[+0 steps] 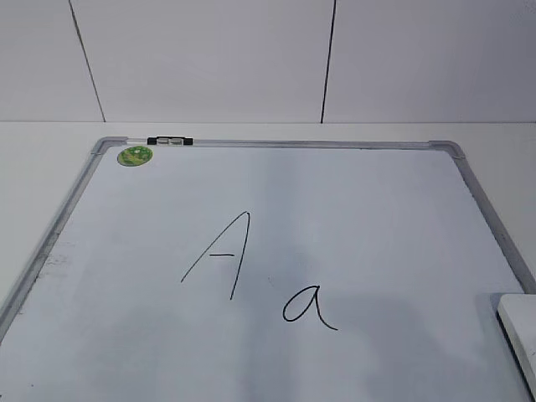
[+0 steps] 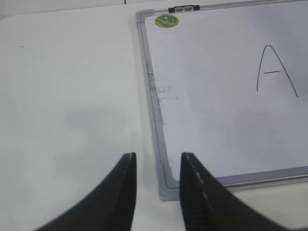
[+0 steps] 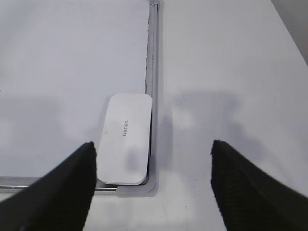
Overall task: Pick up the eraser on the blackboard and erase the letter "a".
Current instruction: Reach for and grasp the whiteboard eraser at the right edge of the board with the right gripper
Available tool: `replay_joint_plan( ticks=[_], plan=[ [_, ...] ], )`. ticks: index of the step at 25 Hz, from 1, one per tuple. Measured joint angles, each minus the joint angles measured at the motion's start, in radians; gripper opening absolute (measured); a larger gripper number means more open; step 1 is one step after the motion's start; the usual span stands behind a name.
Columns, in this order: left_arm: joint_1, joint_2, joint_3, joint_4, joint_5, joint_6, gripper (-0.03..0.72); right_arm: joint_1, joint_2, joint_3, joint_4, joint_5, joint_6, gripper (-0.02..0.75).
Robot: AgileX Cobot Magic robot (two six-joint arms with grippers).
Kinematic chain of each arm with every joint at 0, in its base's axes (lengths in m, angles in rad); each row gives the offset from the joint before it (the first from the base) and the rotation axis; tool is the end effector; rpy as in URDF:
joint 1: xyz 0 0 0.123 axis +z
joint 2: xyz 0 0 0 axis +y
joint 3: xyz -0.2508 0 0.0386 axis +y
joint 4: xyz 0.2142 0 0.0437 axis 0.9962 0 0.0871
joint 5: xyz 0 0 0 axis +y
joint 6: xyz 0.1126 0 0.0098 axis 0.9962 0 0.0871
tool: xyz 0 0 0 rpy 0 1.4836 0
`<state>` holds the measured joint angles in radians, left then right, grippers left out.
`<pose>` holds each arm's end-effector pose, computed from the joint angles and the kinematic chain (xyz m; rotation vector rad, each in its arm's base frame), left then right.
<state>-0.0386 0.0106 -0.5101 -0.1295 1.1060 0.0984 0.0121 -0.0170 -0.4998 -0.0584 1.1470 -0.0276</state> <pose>0.0138 -0.0136 0.2498 0.1522 2.0796 -0.1198 0.0099 -0.0059 0.2429 -0.0356 2.1130 -0.0798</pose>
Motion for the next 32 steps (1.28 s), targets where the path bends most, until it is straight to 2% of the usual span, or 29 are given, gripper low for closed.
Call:
replay_joint_plan(
  ticks=[12, 16, 20, 25, 32],
  plan=[
    [0.000, 0.000, 0.000, 0.000, 0.000, 0.000, 0.235, 0.000, 0.000, -0.002, 0.000, -0.004, 0.000, 0.593],
    [0.000, 0.000, 0.000, 0.000, 0.000, 0.000, 0.235, 0.000, 0.000, -0.038, 0.008, -0.088, 0.006, 0.593],
    [0.000, 0.000, 0.000, 0.000, 0.000, 0.000, 0.235, 0.000, 0.002, -0.049, 0.023, -0.092, 0.008, 0.593],
    [0.000, 0.000, 0.000, 0.000, 0.000, 0.000, 0.235, 0.000, 0.116, -0.079, 0.070, -0.069, 0.006, 0.593],
    [0.000, 0.000, 0.000, 0.000, 0.000, 0.000, 0.235, 0.000, 0.323, -0.168, 0.072, -0.060, 0.002, 0.593]
  ],
)
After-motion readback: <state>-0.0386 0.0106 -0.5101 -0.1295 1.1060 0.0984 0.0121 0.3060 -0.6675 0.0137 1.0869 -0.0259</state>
